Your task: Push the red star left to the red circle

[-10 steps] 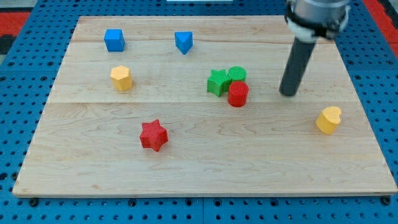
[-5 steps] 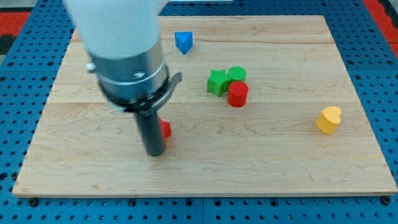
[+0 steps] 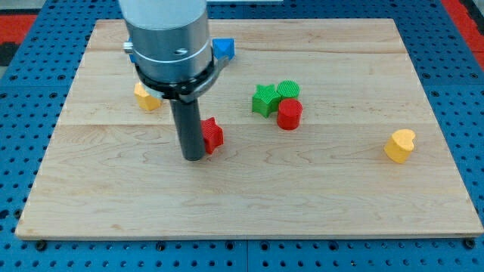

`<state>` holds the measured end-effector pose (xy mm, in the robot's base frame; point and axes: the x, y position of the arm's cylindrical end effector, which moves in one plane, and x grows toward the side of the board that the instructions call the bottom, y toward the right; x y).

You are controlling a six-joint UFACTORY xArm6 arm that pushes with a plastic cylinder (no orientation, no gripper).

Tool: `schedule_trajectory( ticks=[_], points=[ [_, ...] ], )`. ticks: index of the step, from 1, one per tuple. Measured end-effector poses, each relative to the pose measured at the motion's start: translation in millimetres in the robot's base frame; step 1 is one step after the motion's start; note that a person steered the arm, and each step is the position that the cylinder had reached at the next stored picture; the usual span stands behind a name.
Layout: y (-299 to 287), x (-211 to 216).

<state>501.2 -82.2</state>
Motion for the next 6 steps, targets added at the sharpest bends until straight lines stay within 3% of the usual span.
schedule_trajectory(
  ticks=[3,4,5,6],
  points=[
    [28.8,-33.4],
    [31.5,-33.4],
    [73.9,-40.1],
    [79.4,-20.1]
  ],
)
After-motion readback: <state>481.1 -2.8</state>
